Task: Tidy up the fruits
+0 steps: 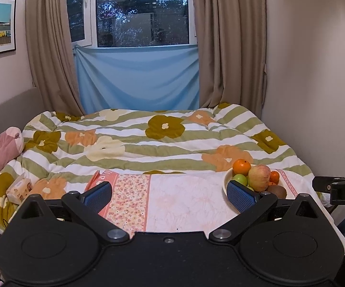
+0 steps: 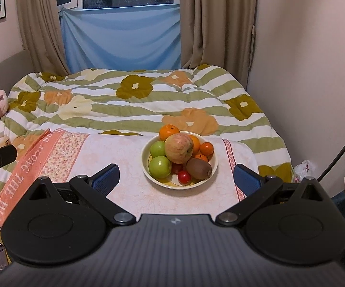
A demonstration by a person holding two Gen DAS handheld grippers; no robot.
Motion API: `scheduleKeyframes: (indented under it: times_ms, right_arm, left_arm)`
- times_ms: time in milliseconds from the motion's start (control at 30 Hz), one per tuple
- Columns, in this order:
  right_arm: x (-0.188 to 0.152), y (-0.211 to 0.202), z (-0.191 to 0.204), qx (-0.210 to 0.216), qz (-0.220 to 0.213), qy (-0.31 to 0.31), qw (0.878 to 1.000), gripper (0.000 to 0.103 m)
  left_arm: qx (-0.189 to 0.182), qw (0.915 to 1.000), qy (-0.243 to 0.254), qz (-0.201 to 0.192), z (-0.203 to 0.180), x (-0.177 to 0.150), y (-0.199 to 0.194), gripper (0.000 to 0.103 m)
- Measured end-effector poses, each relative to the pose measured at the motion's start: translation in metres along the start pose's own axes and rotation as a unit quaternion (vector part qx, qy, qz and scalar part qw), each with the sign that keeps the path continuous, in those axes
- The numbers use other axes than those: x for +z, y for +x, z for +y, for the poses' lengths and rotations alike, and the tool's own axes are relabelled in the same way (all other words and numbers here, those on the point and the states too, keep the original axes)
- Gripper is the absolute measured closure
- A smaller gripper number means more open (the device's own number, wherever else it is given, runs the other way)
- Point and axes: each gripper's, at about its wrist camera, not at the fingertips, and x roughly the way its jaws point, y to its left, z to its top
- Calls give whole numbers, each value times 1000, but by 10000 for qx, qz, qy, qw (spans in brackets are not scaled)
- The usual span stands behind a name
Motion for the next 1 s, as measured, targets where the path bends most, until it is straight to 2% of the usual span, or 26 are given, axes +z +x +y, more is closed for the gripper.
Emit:
scheduleKeyframes:
  times_ms: [1000]
  right_arm:
    - [-4,-3,-2,35,31,0,10000,0]
  left_arm:
    - [103,9996,-238,116,3,-3,-5,0]
